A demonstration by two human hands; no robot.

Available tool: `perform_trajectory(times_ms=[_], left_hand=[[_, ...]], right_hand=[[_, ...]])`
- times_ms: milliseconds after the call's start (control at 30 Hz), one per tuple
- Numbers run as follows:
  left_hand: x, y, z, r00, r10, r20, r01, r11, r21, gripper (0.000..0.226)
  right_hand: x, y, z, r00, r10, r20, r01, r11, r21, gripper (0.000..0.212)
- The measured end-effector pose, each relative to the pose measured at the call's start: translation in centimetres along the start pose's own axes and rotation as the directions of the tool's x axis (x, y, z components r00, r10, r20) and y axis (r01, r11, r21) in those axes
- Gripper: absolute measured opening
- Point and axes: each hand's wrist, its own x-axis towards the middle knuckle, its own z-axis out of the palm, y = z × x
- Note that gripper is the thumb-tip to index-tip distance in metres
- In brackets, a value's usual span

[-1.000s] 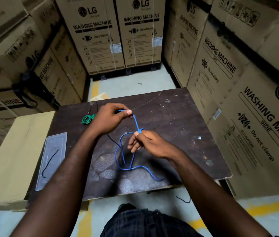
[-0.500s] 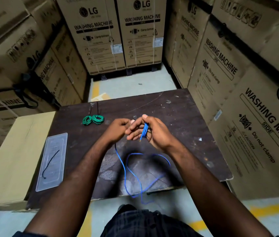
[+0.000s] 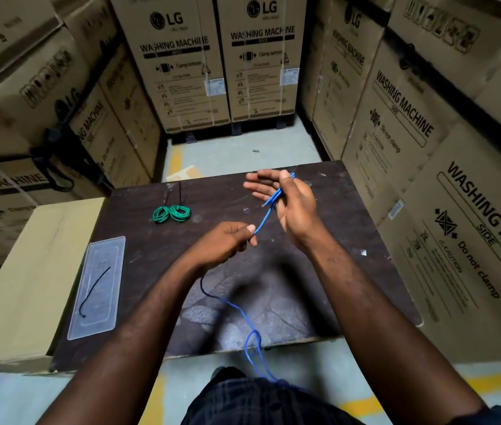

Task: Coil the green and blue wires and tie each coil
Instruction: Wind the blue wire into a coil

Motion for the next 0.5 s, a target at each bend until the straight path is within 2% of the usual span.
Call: perform_trajectory(times_ms=[167,333,500], left_hand=[[-0.8,1.6,-0.5,0.991,0.135,0.001,-0.132,0.972,0.195,0.030],[-1.0,2.7,-1.2,0.973,0.225,0.054,-0.226,0.868,0.442,0.026],[-1.2,4.8,-2.8,0.975,0.220,-0.023,-0.197,0.911,0.361,0.030]], right_hand=[[0.4,1.2,-0.6,0.998,0.002,-0.061,-0.013,0.983,-0.185,0.036],[0.3,2.6,-0.9,0.995,0.022,-0.099,-0.061,0.912,-0.405,0.032],[-0.7,2.5,-1.1,0.997,-0.038,-0.061,-0.005,0.809,-0.588,0.030]])
